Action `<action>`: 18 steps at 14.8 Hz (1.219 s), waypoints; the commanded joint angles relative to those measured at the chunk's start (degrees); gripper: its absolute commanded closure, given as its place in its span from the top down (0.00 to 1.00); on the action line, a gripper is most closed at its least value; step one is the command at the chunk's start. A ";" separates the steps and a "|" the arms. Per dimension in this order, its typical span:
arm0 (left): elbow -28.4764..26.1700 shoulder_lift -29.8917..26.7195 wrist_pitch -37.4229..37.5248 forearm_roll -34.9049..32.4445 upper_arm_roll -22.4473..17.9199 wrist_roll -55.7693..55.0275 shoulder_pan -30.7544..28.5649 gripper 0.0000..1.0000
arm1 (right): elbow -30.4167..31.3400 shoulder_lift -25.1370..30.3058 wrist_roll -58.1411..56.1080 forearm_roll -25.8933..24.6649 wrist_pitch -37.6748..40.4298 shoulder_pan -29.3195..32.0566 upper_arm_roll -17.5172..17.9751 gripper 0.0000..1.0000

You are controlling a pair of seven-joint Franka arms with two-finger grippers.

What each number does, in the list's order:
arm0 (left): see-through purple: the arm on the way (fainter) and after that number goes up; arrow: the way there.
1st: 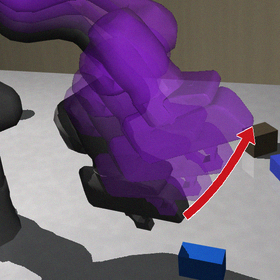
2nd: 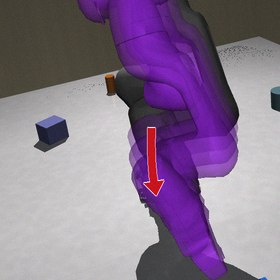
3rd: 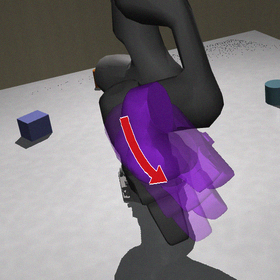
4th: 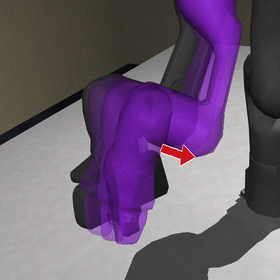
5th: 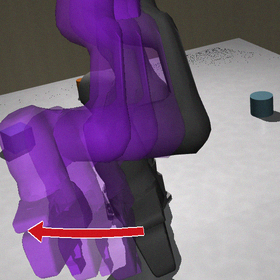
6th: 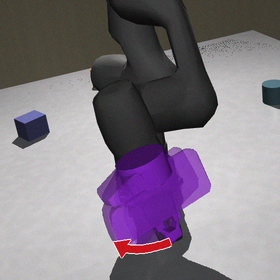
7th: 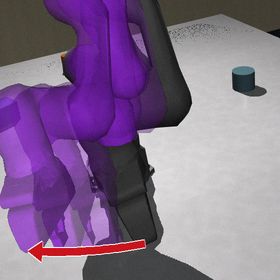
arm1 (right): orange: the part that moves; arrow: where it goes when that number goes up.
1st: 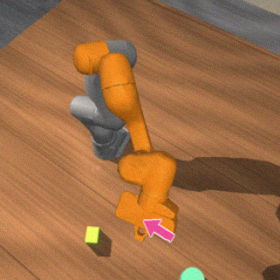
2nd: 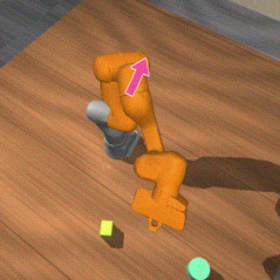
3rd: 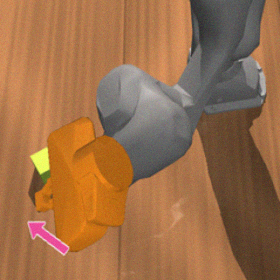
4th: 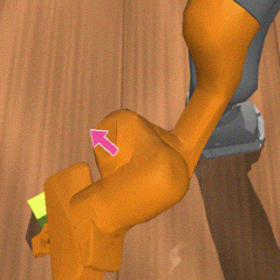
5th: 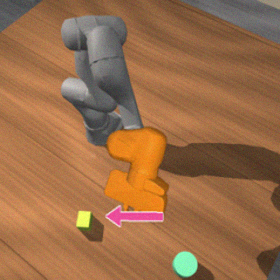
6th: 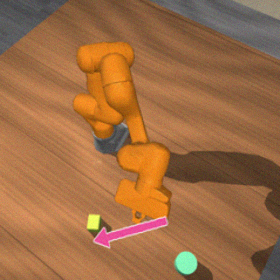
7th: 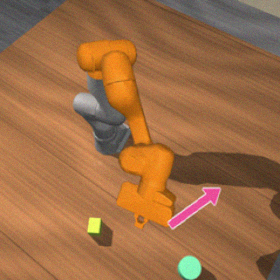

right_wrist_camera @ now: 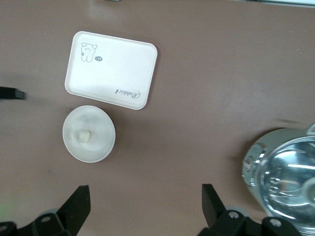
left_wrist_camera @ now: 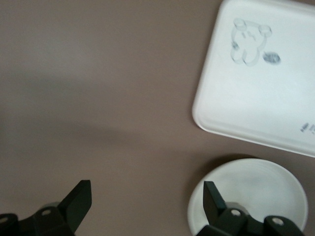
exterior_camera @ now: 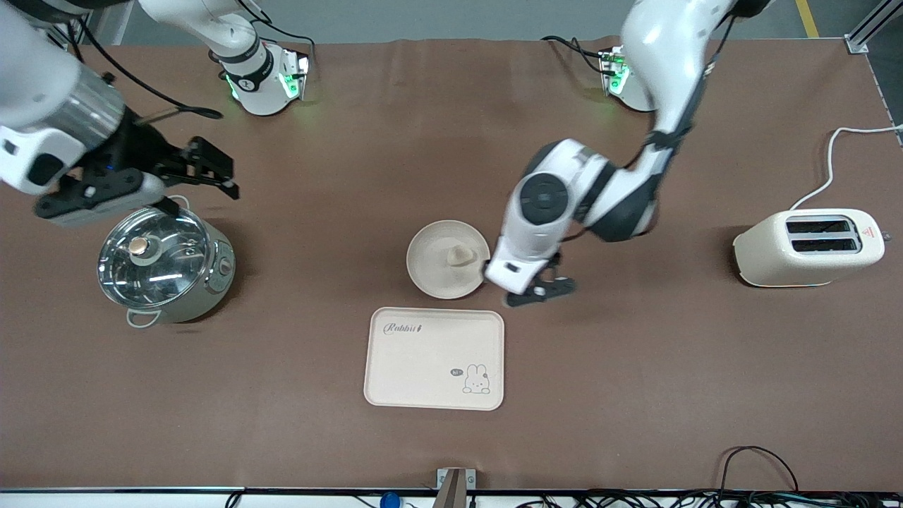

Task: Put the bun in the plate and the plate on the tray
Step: 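Carry the bun into the plate with the left gripper while the right gripper advances, then raise the left gripper away while the right gripper reaches toward the plate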

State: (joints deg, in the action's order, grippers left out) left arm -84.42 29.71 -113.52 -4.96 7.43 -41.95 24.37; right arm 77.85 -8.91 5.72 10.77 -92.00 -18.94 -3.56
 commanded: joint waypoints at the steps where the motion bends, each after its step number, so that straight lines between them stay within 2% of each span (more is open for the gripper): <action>1: -2.42 -7.62 5.30 -0.76 0.57 12.90 -8.17 1.00 | -0.68 -2.42 5.34 1.01 -2.21 -2.40 -0.39 1.00; 4: -2.59 -12.82 11.37 -0.41 0.92 26.34 -17.91 1.00 | 0.28 -5.50 5.61 1.54 -5.63 -5.13 -0.39 1.00; 6: -4.52 -17.11 12.87 2.66 1.54 31.03 -22.16 1.00 | 0.64 -7.95 5.35 1.54 -6.44 -5.58 -0.39 1.00; 10: -6.02 -26.43 19.72 3.11 1.63 30.35 -22.61 1.00 | 2.74 -12.61 4.91 1.89 -7.22 -6.71 -0.30 1.00; 12: -9.09 -31.79 20.00 3.11 1.10 30.52 -21.91 1.00 | 3.89 -14.99 4.82 2.06 -9.24 -7.16 0.05 0.97; 14: -7.53 -31.73 20.61 2.41 -0.30 31.31 -20.60 1.00 | 4.24 -16.92 4.65 6.78 -9.34 -7.16 0.31 0.97; 15: -5.08 -31.12 21.05 2.32 -0.39 31.49 -20.68 1.00 | 4.94 -18.24 4.04 8.72 -10.21 -7.42 0.31 0.97; 17: -1.20 -28.31 21.06 2.49 -0.75 32.11 -20.77 1.00 | 8.00 -18.86 2.11 9.01 -14.24 -9.87 0.31 0.95; 18: -0.49 -28.13 21.06 3.10 -0.48 31.41 -21.20 1.00 | 11.42 -18.95 1.84 9.01 -18.70 -10.84 0.31 0.93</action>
State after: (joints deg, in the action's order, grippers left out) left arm -88.77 -1.14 -92.95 -2.25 7.21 -10.62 3.15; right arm 83.73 -28.57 8.85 18.43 -105.03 -27.47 -3.05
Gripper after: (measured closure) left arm 0.000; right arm 0.044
